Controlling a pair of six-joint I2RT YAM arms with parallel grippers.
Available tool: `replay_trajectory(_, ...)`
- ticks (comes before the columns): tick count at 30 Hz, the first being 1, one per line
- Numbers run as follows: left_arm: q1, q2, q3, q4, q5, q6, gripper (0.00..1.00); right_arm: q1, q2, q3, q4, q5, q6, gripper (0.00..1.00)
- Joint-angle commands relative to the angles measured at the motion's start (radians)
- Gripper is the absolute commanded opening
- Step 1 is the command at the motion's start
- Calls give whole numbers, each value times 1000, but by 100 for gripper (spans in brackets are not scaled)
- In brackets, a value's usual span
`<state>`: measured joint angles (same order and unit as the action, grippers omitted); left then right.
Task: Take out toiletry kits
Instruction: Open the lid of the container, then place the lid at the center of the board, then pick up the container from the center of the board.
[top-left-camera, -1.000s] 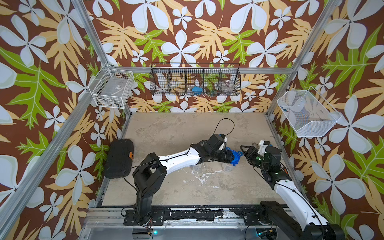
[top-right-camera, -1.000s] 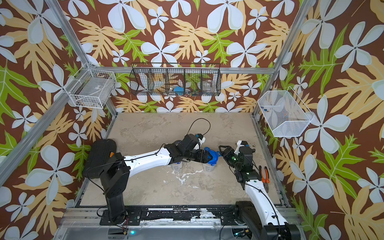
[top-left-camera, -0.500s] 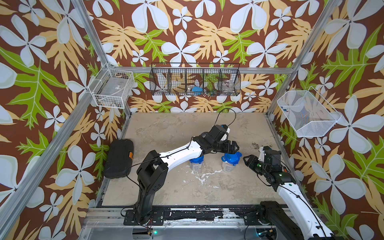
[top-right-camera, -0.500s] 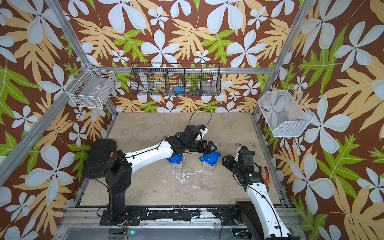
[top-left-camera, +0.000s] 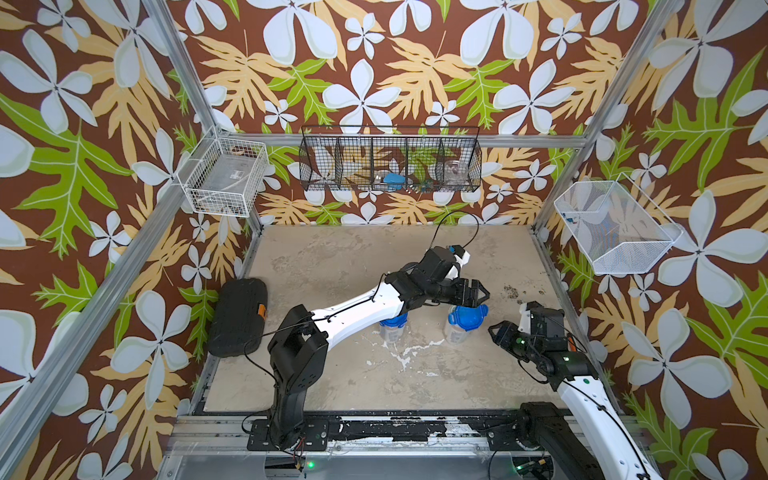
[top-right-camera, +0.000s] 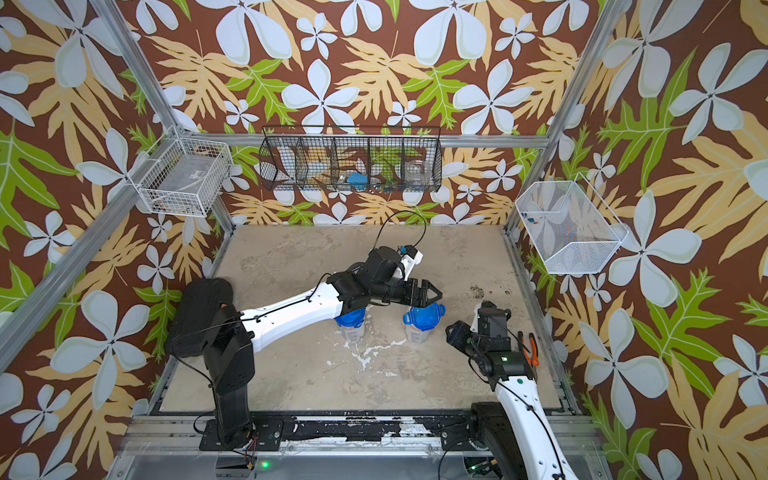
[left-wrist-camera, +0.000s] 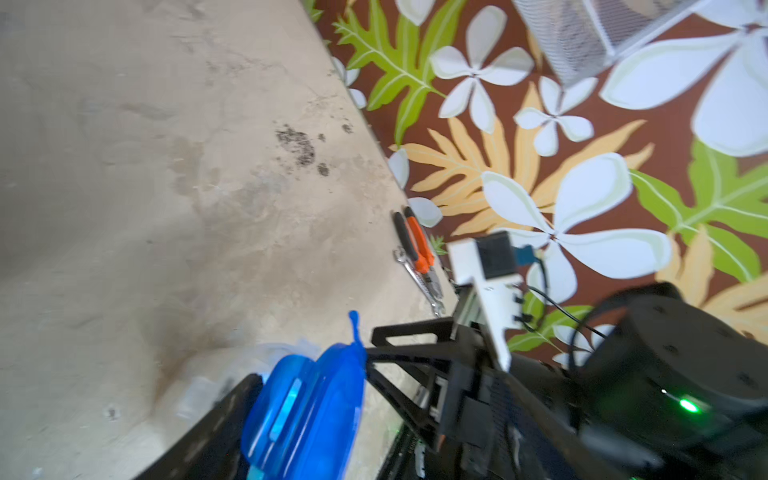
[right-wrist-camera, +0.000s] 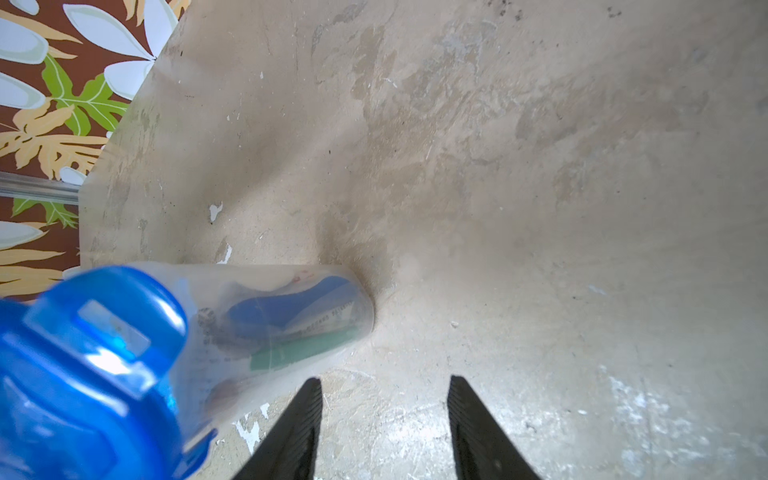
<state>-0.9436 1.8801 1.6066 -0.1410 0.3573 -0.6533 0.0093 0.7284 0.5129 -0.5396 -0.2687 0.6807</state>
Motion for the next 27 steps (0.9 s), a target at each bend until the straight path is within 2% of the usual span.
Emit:
replay_trajectory(1,-40,-8,-13,59,31,-16,88,-17,-21,24,-47,76,1,50)
replay_trajectory(6,-68,-10,-72,83,2,-30,87,-95,-69,94,-125,139,-37,50)
replay_trajectory(9,-68,-17,-93,92,-14,-37,87,-106,-73,112,-130,149,-57,51)
replay_trajectory(14,-67,-50,-57,68,-75,-39,88,-105,-68,108,-108,49,-115,47)
replay_trajectory(16,-62,-77,-46,52,-126,-47,88,-72,-68,104,-100,-4,-142,45)
replay_trajectory(18,-38,-126,-81,63,-185,-83,88,33,-75,105,-99,-1,-145,45)
replay_trajectory(20,19,-180,-154,99,-209,-155,87,208,-133,87,-63,52,-114,49)
replay_trajectory(22,74,-203,-209,122,-198,-199,85,382,-204,59,-34,180,-53,55)
replay_trajectory(24,105,-182,-208,100,-162,-204,82,520,-221,22,18,252,-7,60)
replay_trajectory(27,109,-112,-157,34,-129,-172,79,708,-157,-42,102,402,47,63)
